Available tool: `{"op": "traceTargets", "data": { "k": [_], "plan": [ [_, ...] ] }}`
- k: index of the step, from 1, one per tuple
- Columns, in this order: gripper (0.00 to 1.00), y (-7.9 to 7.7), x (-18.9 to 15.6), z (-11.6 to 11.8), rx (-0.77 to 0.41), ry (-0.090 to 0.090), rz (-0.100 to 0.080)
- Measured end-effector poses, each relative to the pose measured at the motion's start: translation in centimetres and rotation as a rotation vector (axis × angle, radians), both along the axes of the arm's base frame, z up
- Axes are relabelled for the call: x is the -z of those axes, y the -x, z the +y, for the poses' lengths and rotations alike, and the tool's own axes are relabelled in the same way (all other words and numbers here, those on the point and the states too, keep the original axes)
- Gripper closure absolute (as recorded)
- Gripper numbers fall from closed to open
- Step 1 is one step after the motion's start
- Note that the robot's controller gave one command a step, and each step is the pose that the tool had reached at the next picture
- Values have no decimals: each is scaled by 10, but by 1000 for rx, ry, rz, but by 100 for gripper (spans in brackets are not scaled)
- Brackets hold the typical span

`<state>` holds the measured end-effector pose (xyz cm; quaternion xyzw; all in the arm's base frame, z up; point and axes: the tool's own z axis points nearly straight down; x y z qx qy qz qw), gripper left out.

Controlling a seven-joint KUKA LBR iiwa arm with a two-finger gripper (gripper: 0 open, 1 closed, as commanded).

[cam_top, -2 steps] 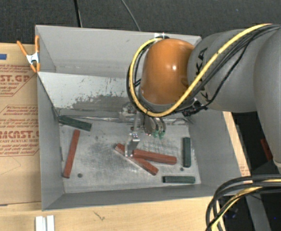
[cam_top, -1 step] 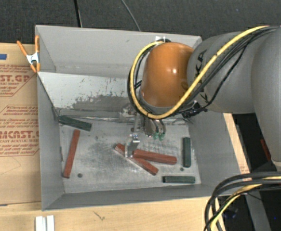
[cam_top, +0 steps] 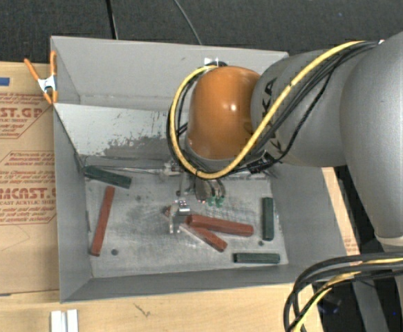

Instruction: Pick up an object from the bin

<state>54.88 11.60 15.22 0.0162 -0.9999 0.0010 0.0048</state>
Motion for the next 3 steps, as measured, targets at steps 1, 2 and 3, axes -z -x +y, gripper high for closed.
{"op": "traceTargets", "data": {
  "k": [1, 2, 3],
  "plan": [
    [100, 6, 66, -92, -286, -1, -11],
    [100, 3, 65, -94, -285, 2, -20],
    [100, 4, -100, -89, -301, -4, -16]
  ]
}}
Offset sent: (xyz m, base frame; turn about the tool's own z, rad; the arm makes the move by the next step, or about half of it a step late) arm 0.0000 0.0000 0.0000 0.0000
